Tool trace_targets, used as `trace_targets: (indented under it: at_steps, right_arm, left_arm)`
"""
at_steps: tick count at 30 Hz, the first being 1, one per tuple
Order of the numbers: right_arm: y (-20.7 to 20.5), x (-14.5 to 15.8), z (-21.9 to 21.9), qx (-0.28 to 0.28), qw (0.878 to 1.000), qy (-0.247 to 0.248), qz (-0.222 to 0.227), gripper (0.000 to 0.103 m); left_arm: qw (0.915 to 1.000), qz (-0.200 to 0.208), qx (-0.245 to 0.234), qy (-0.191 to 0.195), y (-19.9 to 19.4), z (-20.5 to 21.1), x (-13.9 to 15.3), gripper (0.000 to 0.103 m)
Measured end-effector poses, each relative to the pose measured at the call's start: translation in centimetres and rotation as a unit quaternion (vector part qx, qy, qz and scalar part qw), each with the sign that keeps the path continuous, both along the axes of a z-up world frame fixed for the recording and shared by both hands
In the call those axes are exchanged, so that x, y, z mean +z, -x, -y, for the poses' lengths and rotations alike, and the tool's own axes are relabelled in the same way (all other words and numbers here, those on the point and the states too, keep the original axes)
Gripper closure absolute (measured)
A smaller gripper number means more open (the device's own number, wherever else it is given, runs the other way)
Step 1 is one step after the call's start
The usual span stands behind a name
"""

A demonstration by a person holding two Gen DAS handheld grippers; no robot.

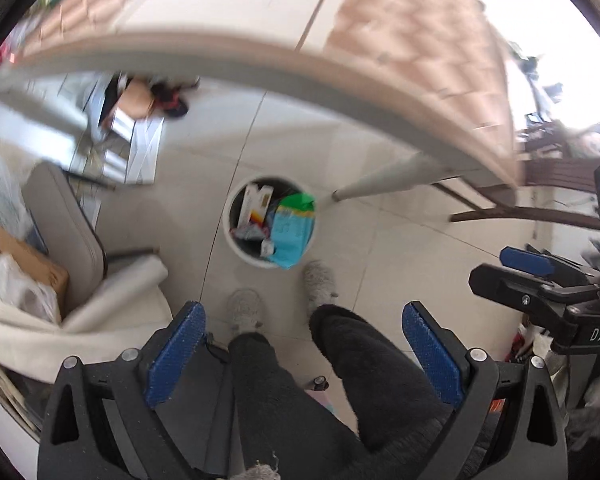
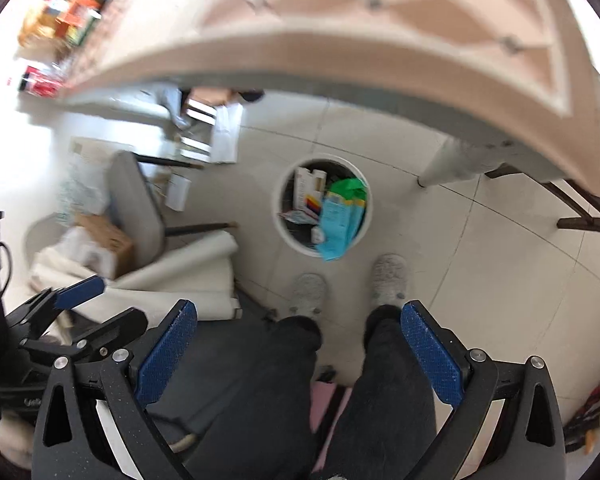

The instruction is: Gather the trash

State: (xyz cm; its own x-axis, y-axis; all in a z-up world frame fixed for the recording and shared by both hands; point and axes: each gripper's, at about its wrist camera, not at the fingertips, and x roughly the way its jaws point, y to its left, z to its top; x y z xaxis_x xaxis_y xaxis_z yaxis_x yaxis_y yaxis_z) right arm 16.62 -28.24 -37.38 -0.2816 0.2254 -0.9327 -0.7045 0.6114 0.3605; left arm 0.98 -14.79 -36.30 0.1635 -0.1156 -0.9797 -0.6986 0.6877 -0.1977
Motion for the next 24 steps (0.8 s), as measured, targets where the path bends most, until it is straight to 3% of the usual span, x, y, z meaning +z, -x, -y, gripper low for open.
trace_targets:
  at_steps: [8,14,19,24]
  right_arm:
    - [5.2,13.2,4.5,-0.053,0.997,-0.058,0.021,0.000]
    - [10.3,21.0,7.7,-0.097,0.989,-0.102,0.048,0.000]
    - [13.5,24.9,9.6,-0.118,0.984,-0.121,0.061,0.000]
    - [15.2,26.5,10.4,-0.121,0.983,-0.127,0.062,0.000]
  left_arm:
    - [0.9935,0.078,-0.082,-0.016,2.6,0.2,10.2,0.002]
    - [0.9864,0.117,-0.115,-0.011,5.3,0.9,15.0,0.000]
    - [0.9822,0.141,-0.125,-0.008,6.6,1.7,17.8,0.000]
    - [0.9819,0.150,-0.114,-0.014,8.0,1.8,19.2,0.000]
